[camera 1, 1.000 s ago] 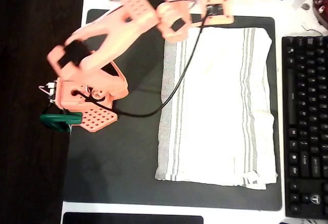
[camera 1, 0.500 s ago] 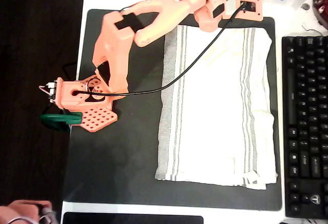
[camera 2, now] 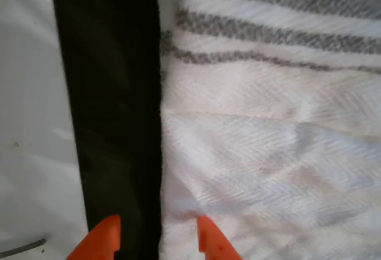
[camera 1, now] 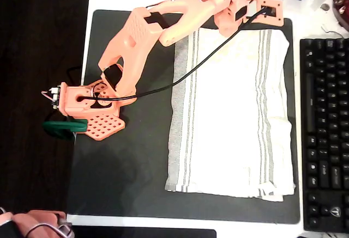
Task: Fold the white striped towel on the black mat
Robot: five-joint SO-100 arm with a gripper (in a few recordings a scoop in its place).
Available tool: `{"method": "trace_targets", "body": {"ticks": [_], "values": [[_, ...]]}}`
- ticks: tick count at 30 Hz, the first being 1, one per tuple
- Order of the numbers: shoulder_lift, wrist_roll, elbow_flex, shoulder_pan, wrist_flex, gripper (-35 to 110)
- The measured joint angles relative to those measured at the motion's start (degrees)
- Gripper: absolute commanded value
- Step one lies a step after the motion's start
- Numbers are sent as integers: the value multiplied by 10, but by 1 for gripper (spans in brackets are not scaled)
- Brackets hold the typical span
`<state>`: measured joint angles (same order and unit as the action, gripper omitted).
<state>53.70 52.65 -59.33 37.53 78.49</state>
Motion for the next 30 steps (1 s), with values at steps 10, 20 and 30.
{"method": "trace_targets", "body": {"ticks": [10,20,30], "values": [[-43,18,0,-6,-18,13],[-48,22,2,-1,-8,0],[-44,18,51,35,23,0]]}}
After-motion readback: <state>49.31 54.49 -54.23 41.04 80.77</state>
